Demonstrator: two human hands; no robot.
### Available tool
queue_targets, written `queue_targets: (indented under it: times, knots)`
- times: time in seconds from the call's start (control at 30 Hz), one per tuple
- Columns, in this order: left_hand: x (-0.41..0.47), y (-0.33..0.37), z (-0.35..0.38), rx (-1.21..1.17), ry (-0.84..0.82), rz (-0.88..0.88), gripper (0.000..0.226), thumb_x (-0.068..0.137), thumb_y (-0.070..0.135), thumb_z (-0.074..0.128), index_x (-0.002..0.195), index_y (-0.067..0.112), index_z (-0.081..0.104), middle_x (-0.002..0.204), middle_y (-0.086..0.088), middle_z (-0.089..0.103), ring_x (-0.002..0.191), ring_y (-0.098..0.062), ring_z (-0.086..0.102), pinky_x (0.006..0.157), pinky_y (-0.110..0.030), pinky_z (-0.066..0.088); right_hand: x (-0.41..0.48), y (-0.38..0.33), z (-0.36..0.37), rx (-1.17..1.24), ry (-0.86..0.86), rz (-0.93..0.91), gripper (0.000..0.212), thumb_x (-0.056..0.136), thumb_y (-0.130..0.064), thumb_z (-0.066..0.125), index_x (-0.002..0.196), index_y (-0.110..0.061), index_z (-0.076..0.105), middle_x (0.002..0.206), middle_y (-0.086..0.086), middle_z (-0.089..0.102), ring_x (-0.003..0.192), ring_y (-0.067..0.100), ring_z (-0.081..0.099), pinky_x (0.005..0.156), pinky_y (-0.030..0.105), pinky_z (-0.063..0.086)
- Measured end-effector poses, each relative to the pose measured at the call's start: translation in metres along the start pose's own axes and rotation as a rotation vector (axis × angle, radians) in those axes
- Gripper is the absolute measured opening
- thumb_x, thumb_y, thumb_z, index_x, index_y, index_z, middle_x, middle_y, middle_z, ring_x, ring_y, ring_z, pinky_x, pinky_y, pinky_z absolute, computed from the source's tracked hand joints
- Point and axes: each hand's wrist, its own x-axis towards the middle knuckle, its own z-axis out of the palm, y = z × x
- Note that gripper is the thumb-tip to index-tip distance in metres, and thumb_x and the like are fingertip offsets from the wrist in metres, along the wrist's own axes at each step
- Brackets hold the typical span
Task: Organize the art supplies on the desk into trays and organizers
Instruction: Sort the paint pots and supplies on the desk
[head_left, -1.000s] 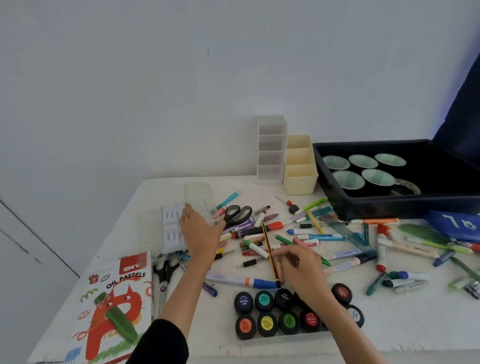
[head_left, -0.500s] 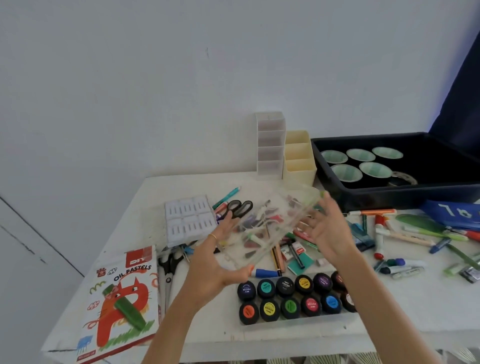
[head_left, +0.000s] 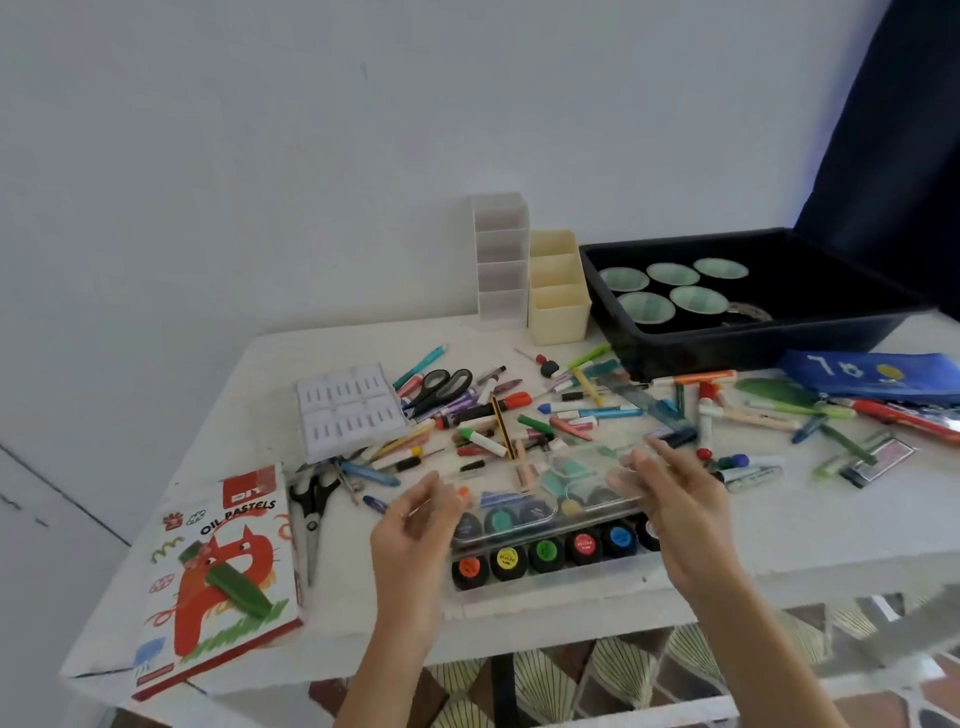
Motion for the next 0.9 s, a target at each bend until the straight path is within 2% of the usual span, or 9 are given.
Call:
queue_targets:
  times: [0.13, 0.3, 0.4, 0.5, 0.57, 0.67, 0.7, 0.77, 0.9]
  knots:
    - [-0.006, -0.013, 0.004, 0.042, 0.085, 0.023, 0.046, 0.078, 0.012, 0.072, 0.121, 0.007, 0.059, 0.102, -0.004, 0.066, 0.069, 0.001, 0.067, 0.053, -0.014, 0.052, -0.01, 0.014, -0.01, -0.486, 0.098, -0.211, 0.038, 0.088, -0.023, 0.063, 0.126, -0.021, 0.057, 0.088, 0.009, 0.065, 0.075, 0.015, 0.058, 0.063, 0.021, 0.046]
    - [-0.01, -0.022, 0.01, 0.193, 0.157, 0.096, 0.041, 0.079, 0.025, 0.072, 0.118, 0.017, 0.063, 0.117, -0.004, 0.061, 0.079, -0.02, 0.069, 0.049, -0.019, 0.054, -0.014, 0.026, -0.017, -0.6, 0.17, -0.259, 0.04, 0.088, -0.031, 0.063, 0.127, -0.023, 0.057, 0.109, 0.003, 0.055, 0.096, 0.016, 0.053, 0.077, 0.021, 0.038]
    - [-0.01, -0.023, 0.011, 0.238, 0.169, 0.115, 0.04, 0.081, 0.022, 0.07, 0.119, 0.014, 0.062, 0.118, -0.003, 0.06, 0.069, -0.019, 0.068, 0.047, -0.016, 0.051, -0.014, 0.03, -0.017, -0.736, 0.229, -0.266, 0.037, 0.086, -0.037, 0.063, 0.121, -0.026, 0.061, 0.104, 0.006, 0.053, 0.106, 0.022, 0.043, 0.09, 0.034, 0.034]
    - [-0.006, -0.03, 0.01, 0.283, 0.174, 0.137, 0.039, 0.078, 0.03, 0.072, 0.115, 0.022, 0.063, 0.119, -0.008, 0.058, 0.083, -0.031, 0.066, 0.047, -0.017, 0.051, -0.013, 0.034, -0.019, -0.767, 0.228, -0.242, 0.038, 0.085, -0.041, 0.062, 0.121, -0.027, 0.061, 0.105, 0.006, 0.053, 0.11, 0.025, 0.042, 0.099, 0.045, 0.032]
    - [-0.005, -0.035, 0.008, 0.328, 0.188, 0.162, 0.04, 0.072, 0.047, 0.072, 0.109, 0.036, 0.062, 0.11, -0.01, 0.059, 0.092, -0.037, 0.062, 0.05, -0.019, 0.053, -0.013, 0.036, -0.022, -0.669, 0.182, -0.228, 0.042, 0.083, -0.042, 0.063, 0.122, -0.028, 0.06, 0.103, 0.005, 0.051, 0.109, 0.027, 0.046, 0.095, 0.045, 0.042]
    - [-0.002, -0.051, -0.001, 0.402, 0.22, 0.169, 0.042, 0.063, 0.078, 0.058, 0.098, 0.054, 0.058, 0.089, 0.002, 0.068, 0.092, -0.031, 0.063, 0.075, -0.046, 0.055, -0.013, 0.04, -0.024, -0.648, 0.156, -0.243, 0.039, 0.081, -0.041, 0.065, 0.118, -0.029, 0.062, 0.104, 0.003, 0.047, 0.108, 0.027, 0.047, 0.093, 0.046, 0.046]
    - [-0.006, -0.048, -0.001, 0.417, 0.208, 0.167, 0.041, 0.067, 0.075, 0.058, 0.101, 0.052, 0.059, 0.081, 0.004, 0.069, 0.09, -0.025, 0.065, 0.079, -0.048, 0.053, -0.013, 0.041, -0.024, -0.636, 0.154, -0.242, 0.036, 0.081, -0.039, 0.067, 0.116, -0.029, 0.063, 0.106, 0.003, 0.045, 0.11, 0.026, 0.046, 0.095, 0.044, 0.045]
    - [-0.012, -0.044, 0.001, 0.377, 0.186, 0.166, 0.037, 0.081, 0.048, 0.064, 0.114, 0.031, 0.061, 0.072, 0.006, 0.068, 0.076, -0.014, 0.067, 0.072, -0.032, 0.057, -0.011, 0.042, -0.024, -0.632, 0.151, -0.247, 0.035, 0.082, -0.034, 0.067, 0.116, -0.026, 0.065, 0.107, 0.002, 0.042, 0.11, 0.025, 0.045, 0.096, 0.04, 0.044]
    - [-0.013, -0.044, 0.005, 0.353, 0.158, 0.154, 0.036, 0.088, 0.024, 0.061, 0.122, 0.011, 0.057, 0.087, 0.0, 0.066, 0.068, -0.008, 0.065, 0.054, -0.011, 0.05, -0.003, 0.039, -0.026, -0.778, 0.127, -0.315, 0.037, 0.085, -0.03, 0.064, 0.12, -0.019, 0.061, 0.097, 0.003, 0.047, 0.099, 0.026, 0.048, 0.079, 0.033, 0.043]
